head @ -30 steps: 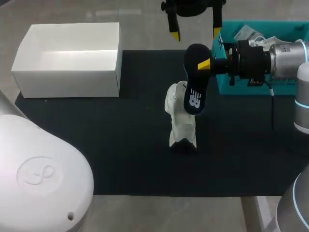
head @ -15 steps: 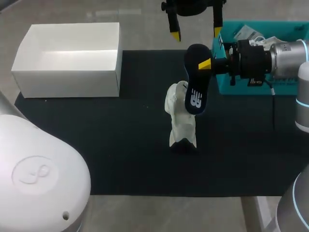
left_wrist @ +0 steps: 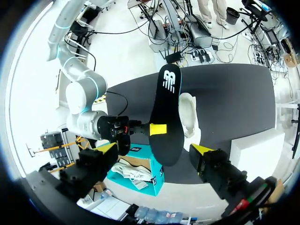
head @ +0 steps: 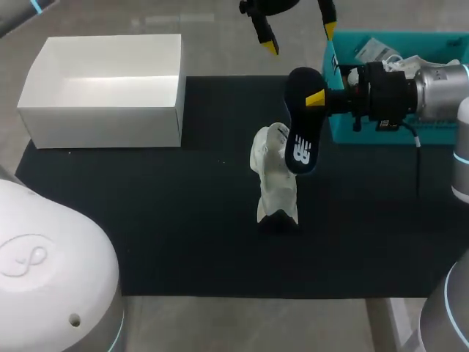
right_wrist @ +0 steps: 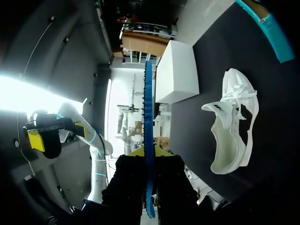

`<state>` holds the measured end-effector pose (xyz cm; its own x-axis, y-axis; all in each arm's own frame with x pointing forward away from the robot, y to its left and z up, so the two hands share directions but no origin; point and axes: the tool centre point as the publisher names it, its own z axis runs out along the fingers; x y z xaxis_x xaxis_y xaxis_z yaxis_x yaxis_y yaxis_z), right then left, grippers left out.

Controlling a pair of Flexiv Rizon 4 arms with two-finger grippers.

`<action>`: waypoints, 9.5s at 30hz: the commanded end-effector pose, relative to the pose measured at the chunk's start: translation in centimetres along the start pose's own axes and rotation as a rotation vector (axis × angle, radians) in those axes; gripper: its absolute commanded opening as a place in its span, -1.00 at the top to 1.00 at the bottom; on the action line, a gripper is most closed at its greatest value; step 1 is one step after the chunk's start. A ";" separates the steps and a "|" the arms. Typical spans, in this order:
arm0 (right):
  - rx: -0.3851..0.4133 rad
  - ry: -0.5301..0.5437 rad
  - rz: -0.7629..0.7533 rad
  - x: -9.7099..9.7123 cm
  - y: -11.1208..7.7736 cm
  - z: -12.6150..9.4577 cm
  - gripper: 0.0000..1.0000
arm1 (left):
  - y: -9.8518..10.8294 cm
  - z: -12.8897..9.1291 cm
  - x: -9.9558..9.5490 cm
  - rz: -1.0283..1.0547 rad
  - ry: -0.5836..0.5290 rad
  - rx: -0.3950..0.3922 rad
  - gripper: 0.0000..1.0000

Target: Take the shoe out of the shoebox, open the shoe tongue, remove and reinsert the insole, then place the shoe into the shoebox

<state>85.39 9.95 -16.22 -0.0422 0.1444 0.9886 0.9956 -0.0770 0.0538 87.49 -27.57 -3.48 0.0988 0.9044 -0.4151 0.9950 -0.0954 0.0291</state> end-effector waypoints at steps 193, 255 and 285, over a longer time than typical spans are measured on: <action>-0.085 -0.516 -0.034 -0.1 -5.8 -20.4 -1.00 | -5.3 7.0 4.8 -0.294 -1.059 -0.045 1.00; -0.085 -0.516 -0.034 -0.1 -5.8 -20.4 -1.00 | -7.7 8.6 6.4 -0.522 -0.941 0.175 1.00; -0.085 -0.516 -0.034 -0.1 -5.8 -20.4 -1.00 | -12.7 13.5 8.8 -0.585 -0.789 0.382 1.00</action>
<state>78.02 -9.73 -13.79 -0.0081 0.6122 0.7907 0.9833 -0.1389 0.1177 75.36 -24.52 -18.75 -0.5617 0.3266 -0.7602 0.8093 0.0260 -0.5868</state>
